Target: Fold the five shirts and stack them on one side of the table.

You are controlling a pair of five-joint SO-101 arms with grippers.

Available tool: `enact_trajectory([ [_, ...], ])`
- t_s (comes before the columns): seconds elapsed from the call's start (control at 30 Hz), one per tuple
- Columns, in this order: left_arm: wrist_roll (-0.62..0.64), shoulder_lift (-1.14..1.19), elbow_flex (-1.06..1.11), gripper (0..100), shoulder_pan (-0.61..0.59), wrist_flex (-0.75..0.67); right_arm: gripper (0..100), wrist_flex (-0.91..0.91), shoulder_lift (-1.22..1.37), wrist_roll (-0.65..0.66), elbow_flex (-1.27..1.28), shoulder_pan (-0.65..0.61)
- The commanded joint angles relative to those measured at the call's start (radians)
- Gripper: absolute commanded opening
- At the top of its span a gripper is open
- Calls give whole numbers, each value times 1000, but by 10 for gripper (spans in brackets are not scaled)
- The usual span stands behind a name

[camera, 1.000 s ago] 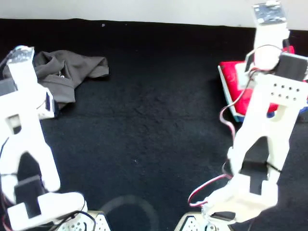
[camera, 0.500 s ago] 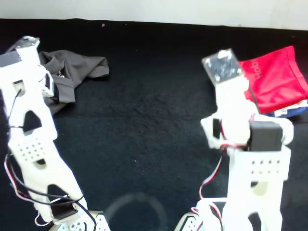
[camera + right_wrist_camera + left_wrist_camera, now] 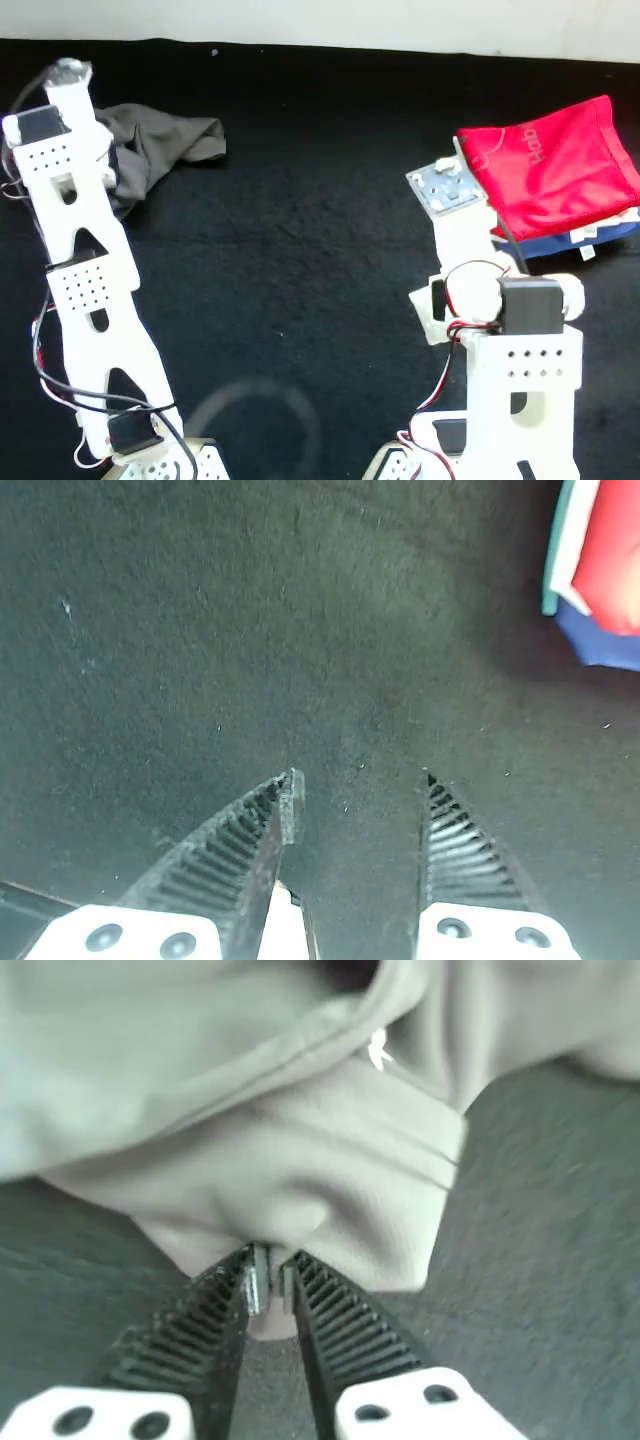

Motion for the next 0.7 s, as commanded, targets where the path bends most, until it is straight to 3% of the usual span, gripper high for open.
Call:
enact_trajectory([
  [0.0, 12, -104, -74, 8, 33, 15, 164, -28, -16, 3, 12, -5],
  [0.3, 20, -509, 128, 8, 99, 17, 147, -73, -15, 2, 15, -5],
  [0.67, 17, -1158, 449, 8, 492, 12, 147, -162, -15, -186, 15, -5],
])
